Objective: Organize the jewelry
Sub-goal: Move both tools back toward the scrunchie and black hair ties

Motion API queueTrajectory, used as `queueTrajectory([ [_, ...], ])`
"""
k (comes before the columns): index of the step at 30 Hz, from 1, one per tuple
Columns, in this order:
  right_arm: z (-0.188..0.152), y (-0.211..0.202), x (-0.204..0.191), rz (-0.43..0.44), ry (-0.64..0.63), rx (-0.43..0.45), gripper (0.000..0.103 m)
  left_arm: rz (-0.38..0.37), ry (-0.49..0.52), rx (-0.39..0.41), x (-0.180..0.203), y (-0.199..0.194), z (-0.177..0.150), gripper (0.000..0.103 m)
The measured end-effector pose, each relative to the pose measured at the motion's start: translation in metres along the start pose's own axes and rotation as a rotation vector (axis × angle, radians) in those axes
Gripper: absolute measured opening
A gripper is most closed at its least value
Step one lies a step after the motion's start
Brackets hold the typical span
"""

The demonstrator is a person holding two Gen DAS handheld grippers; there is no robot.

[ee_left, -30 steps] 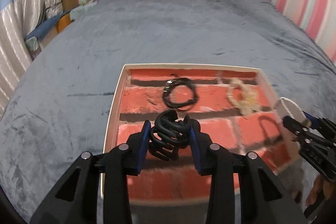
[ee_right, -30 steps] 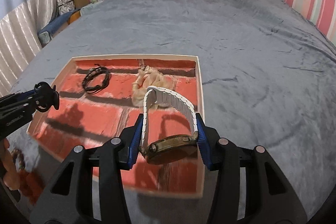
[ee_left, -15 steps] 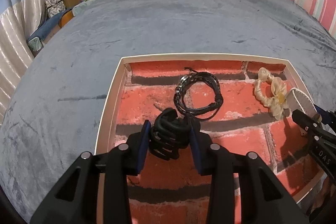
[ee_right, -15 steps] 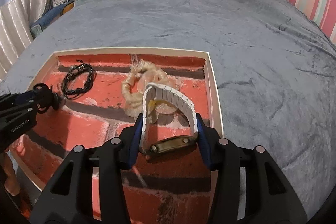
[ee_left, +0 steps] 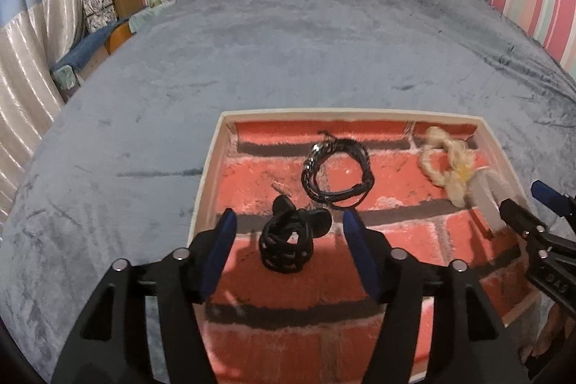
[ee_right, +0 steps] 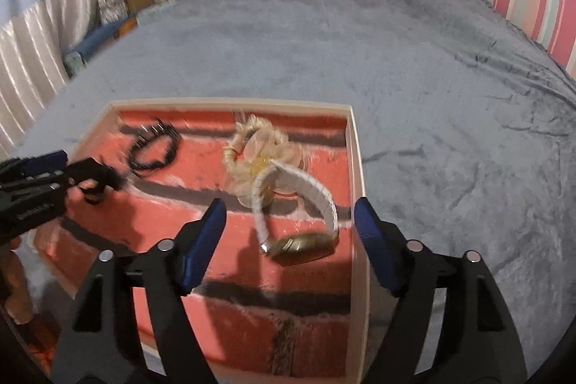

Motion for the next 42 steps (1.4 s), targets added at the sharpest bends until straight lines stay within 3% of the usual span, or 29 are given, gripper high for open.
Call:
queueTrajectory([
  [4,0.010,-0.031,0.004,0.018,0.017,0.039,0.077,-0.010,-0.004,0.045,-0.005,-0.034,0.006,0.067],
  [6,0.013,-0.050,0.006,0.014,0.014,0.064,0.081,-0.016,-0.014,0.066,-0.010,-0.054,0.009,0.075],
  [13,0.010,-0.106,0.013,0.019,0.034,0.101,0.090,-0.035,-0.032,0.125,-0.033,-0.130,0.007,0.076],
  [16,0.005,-0.130,0.014,0.025,0.049,0.118,0.096,-0.015,-0.025,0.160,-0.040,-0.156,0.003,0.088],
  [21,-0.004,-0.163,0.012,0.005,0.059,0.152,0.099,-0.018,-0.037,0.186,-0.052,-0.193,-0.015,0.088],
  [32,-0.061,-0.197,-0.016,-0.044,0.024,0.186,0.099,-0.024,-0.038,0.209,-0.053,-0.225,-0.081,0.088],
  [42,-0.122,-0.194,-0.043,-0.080,-0.043,0.174,0.099,-0.029,-0.050,0.178,-0.045,-0.226,-0.144,0.088],
])
Point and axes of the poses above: each gripper's, at about its wrist camera, not at the fingertips, and y roughly the way its jaws point, x to its right, z to its top, the point moved 6 cm from there along y, roughly the way its jaws point, and after that the axes turned 7 degrees about x, right-handed, at the moved point
